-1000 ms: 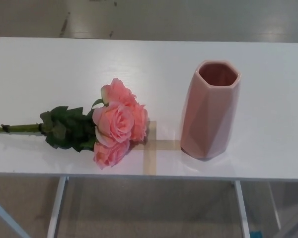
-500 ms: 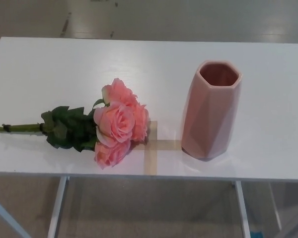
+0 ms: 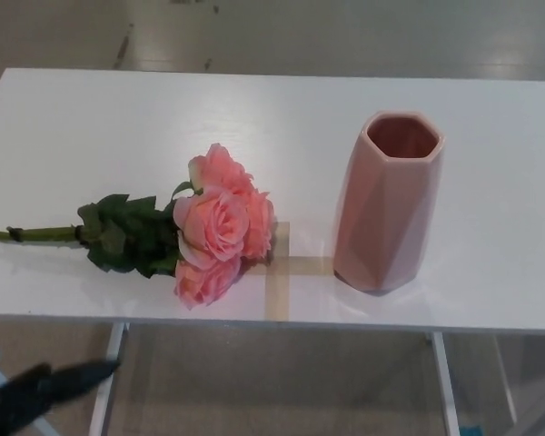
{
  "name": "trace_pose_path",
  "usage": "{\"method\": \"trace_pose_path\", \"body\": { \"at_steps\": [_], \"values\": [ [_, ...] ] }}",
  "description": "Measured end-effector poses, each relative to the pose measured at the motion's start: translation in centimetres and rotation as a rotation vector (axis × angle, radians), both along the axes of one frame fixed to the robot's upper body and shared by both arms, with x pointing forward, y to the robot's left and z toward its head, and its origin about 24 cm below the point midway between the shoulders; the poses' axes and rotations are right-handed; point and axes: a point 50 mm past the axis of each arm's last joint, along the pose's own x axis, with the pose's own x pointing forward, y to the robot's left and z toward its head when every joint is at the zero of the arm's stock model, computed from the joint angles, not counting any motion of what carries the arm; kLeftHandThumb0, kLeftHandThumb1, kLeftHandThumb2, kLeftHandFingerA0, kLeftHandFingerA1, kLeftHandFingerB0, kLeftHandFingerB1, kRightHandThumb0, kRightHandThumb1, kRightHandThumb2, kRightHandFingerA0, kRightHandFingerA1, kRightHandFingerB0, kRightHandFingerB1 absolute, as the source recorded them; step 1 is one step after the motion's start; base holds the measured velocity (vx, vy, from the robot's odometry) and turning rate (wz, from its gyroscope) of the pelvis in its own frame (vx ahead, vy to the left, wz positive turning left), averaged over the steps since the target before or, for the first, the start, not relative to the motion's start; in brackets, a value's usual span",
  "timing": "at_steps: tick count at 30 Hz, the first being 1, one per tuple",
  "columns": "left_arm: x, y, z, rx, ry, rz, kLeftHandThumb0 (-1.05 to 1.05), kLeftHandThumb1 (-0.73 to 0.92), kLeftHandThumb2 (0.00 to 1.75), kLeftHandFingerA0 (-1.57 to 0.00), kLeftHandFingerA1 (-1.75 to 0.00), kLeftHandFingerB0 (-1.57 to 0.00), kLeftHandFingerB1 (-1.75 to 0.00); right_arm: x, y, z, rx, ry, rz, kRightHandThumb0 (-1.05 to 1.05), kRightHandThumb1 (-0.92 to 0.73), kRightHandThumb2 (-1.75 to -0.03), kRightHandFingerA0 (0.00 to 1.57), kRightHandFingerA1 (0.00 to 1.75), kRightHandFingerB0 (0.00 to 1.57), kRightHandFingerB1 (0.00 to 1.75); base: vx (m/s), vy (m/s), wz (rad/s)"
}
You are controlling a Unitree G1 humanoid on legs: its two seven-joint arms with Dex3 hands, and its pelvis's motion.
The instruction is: Use the left hand to pick up the rose and then lift and insert it into the pink vase.
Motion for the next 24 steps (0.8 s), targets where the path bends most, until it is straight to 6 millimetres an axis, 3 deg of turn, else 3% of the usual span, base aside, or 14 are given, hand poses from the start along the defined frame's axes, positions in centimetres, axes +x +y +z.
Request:
{"method": "trace_pose_path", "body": {
  "at_steps": [3,6,7,8,10,11,13,17,24],
  "values": [
    [1.2,-1.8,3.2,0.027,-0.216,-0.051,-0.58,0.39,0.73,0.00,-0.07,-0.07,-0.24,0.0,0.0,0.0,0.002,-0.001,-0.001,-0.21,-0.56,-0.56,0.69,0.50,0.52,0.43,0.00,0.000,0.00],
    [2.4,-2.5,4.6,0.057,-0.324,-0.056,-0.58,0.38,0.73,0.00,-0.06,-0.08,-0.25,0.0,0.0,0.0,0.003,-0.001,-0.002,-0.21,-0.56,-0.56,0.69,0.50,0.52,0.43,0.00,0.000,0.00],
    [2.7,-2.7,4.9,0.064,-0.345,-0.056,-0.59,0.41,0.54,0.00,-0.18,-0.10,-0.26,0.0,0.0,0.0,0.003,-0.001,-0.002,-0.21,-0.56,-0.56,0.69,0.50,0.52,0.43,0.00,0.000,0.00],
    [3.2,-2.9,5.2,0.074,-0.367,-0.053,-0.59,0.41,0.54,0.00,-0.18,-0.10,-0.26,0.0,-0.1,0.0,0.003,-0.001,-0.002,-0.21,-0.56,-0.56,0.69,0.50,0.52,0.43,0.00,0.000,0.00],
    [4.0,-3.2,5.6,0.091,-0.397,-0.053,-0.58,0.40,0.54,0.00,-0.17,-0.10,-0.26,0.0,-0.1,0.0,0.003,-0.001,-0.003,-0.21,-0.56,-0.56,0.69,0.50,0.53,0.44,0.00,0.000,0.00],
    [4.5,-3.4,5.7,0.100,-0.409,-0.052,-0.52,0.34,0.73,0.00,-0.14,-0.07,-0.28,0.0,-0.1,0.0,0.003,-0.001,-0.003,-0.21,-0.56,-0.56,0.70,0.50,0.53,0.44,0.00,0.000,0.00],
    [5.3,-3.6,5.9,0.118,-0.422,-0.048,-0.54,0.36,0.73,0.00,-0.07,-0.11,-0.24,0.0,-0.1,0.0,0.003,-0.001,-0.003,-0.21,-0.57,-0.56,0.70,0.50,0.52,0.44,0.00,0.000,0.00],
    [7.2,-3.9,5.8,0.155,-0.424,-0.033,-0.57,0.38,0.72,0.00,0.00,-0.04,-0.17,0.0,-0.1,0.0,0.003,-0.003,-0.006,-0.22,-0.57,-0.56,0.71,0.51,0.53,0.44,0.00,0.000,0.00],
    [10.7,-4.2,5.2,0.233,-0.384,0.009,-0.58,0.38,0.72,0.00,0.00,-0.01,-0.16,0.0,-0.1,0.0,0.004,-0.004,-0.010,-0.21,-0.57,-0.56,0.70,0.51,0.53,0.44,0.00,0.000,0.00]
  ]
}}
